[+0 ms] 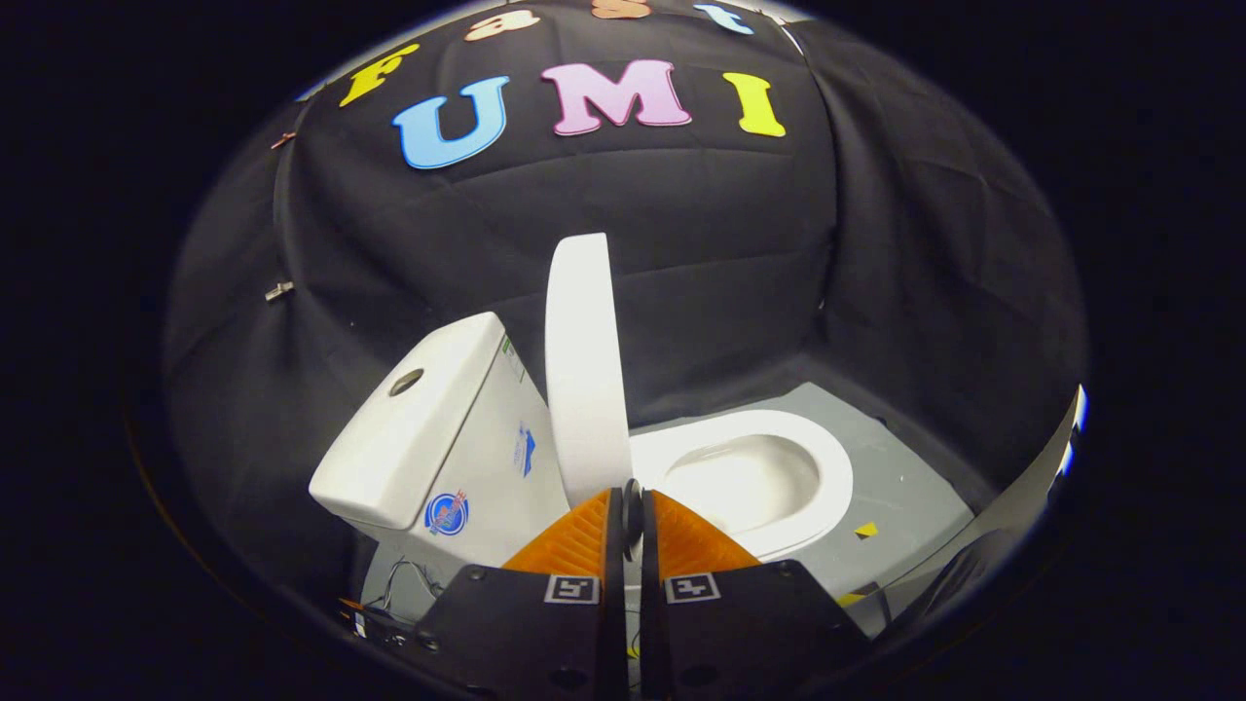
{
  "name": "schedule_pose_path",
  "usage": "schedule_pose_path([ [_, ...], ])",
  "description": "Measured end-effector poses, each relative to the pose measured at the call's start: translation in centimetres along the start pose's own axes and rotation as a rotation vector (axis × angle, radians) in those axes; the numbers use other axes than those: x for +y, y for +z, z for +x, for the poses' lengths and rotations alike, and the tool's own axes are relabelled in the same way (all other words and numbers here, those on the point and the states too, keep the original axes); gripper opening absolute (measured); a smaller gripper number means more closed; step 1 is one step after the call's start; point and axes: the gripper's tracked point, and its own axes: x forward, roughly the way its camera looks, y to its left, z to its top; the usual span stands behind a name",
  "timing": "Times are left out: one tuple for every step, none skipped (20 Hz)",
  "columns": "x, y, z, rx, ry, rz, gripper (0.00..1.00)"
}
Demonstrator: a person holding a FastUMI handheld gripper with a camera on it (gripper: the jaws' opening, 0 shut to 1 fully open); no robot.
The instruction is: Open the toilet lid.
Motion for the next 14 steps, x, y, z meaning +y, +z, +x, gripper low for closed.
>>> schedule_pose_path([
  [0.8, -0.1, -0.1, -0.008, 0.003, -0.017, 0.11],
  [1.7, -0.2, -0.3, -0.016, 0.008, -0.032, 0.12],
  [2.6, -0.2, -0.1, -0.027, 0.01, -0.049, 0.12],
  [3.3, -0.3, -0.3, -0.036, 0.013, -0.067, 0.12],
  [4.0, -0.4, -0.2, -0.045, 0.013, -0.078, 0.12],
  [4.8, -0.5, -0.3, -0.052, 0.016, -0.091, 0.12],
  [5.5, -0.7, -0.3, -0.057, 0.021, -0.105, 0.12],
  [6.2, -0.8, -0.3, -0.061, 0.026, -0.121, 0.12],
  [7.0, -1.1, -0.3, -0.061, 0.032, -0.14, 0.12],
  [7.6, -1.3, -0.2, -0.063, 0.037, -0.157, 0.12],
  [8.2, -1.5, -0.2, -0.065, 0.041, -0.173, 0.12],
  [8.6, -1.6, -0.2, -0.068, 0.041, -0.183, 0.12],
  [8.9, -1.8, -0.1, -0.072, 0.036, -0.19, 0.12],
  [9.2, -1.9, -0.1, -0.076, 0.033, -0.198, 0.12],
])
